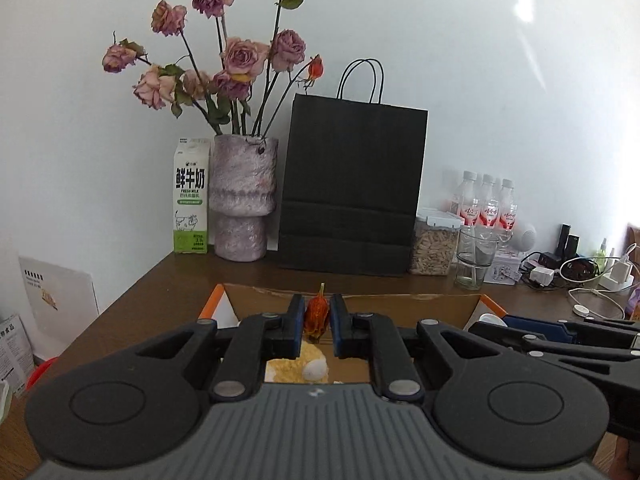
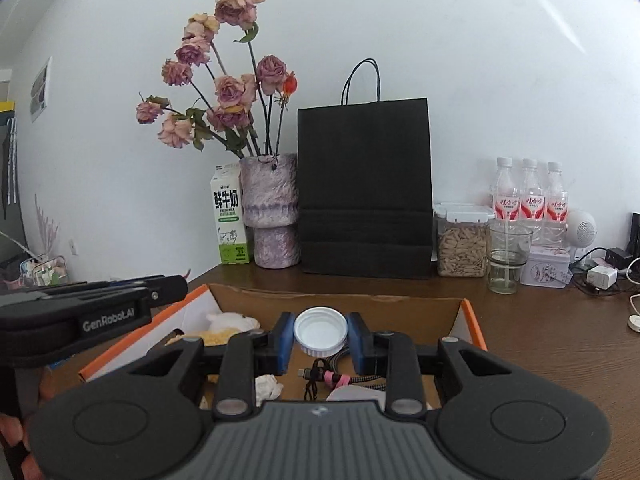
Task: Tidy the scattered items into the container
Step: 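Carry the bud and cap into the box and open both grippers, then withdraw both grippers from the box back to the table items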
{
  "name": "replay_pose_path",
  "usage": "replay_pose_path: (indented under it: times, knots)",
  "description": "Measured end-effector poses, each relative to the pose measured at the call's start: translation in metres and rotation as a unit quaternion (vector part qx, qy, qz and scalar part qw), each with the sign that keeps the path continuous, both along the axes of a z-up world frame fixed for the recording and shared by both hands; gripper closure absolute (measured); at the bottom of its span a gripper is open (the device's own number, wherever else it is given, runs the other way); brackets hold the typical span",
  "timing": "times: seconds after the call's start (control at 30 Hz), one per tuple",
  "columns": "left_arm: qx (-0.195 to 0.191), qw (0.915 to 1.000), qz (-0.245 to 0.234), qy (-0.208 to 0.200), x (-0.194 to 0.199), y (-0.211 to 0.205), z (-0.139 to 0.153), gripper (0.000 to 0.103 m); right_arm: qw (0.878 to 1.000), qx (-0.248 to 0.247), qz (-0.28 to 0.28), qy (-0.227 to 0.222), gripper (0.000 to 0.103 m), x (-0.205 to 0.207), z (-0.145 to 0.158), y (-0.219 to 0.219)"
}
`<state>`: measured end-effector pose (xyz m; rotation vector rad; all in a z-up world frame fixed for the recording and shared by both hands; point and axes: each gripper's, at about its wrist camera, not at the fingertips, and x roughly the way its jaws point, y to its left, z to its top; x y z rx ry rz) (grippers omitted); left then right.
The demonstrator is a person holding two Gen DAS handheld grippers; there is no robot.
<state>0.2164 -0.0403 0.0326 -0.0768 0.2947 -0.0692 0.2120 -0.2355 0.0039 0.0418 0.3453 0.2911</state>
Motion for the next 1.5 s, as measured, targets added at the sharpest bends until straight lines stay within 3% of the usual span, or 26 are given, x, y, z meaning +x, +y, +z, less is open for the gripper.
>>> replay_pose_path:
  times: [0.77,0.8,0.83,0.87,0.9,0.93,1.0,1.1,1.5]
  knots:
    - [0.022,0.9997,-0.001,0.011,-0.004,-0.008,-0.011,0.089,1.000,-0.020,-0.016,0.008,0.075,0.000,-0.011,0.006]
    - [0.023,0.9997,0.002,0.009,-0.004,-0.008,-0.011,0.083,1.000,-0.020,-0.017,0.008,0.071,0.000,-0.011,0.005]
    - [0.023,0.9997,0.005,0.007,-0.005,-0.008,-0.011,0.075,1.000,-0.018,-0.018,0.007,0.055,-0.001,-0.011,0.005]
    - [0.023,0.9997,0.012,0.004,-0.006,-0.007,-0.011,0.041,1.000,-0.017,-0.019,0.006,0.041,-0.001,-0.011,0.004]
    - [0.025,0.9986,0.047,-0.005,-0.007,-0.006,-0.011,0.010,0.999,-0.020,-0.035,0.001,0.019,-0.002,-0.011,0.003]
    - [0.031,0.9967,0.074,-0.013,-0.008,-0.005,-0.011,0.000,0.999,-0.021,-0.048,-0.006,0.009,-0.003,-0.011,0.002]
    - [0.027,0.9960,0.080,-0.028,-0.010,0.001,-0.009,0.000,0.998,-0.014,-0.056,-0.012,0.000,-0.005,-0.008,-0.002]
    - [0.002,0.9974,0.067,-0.028,-0.012,0.007,-0.009,0.000,0.999,-0.009,-0.050,-0.015,0.000,-0.007,-0.007,-0.004]
    - [0.015,0.9976,0.063,-0.022,-0.011,0.004,-0.011,0.000,0.998,-0.012,-0.061,-0.018,0.000,-0.009,-0.007,-0.004]
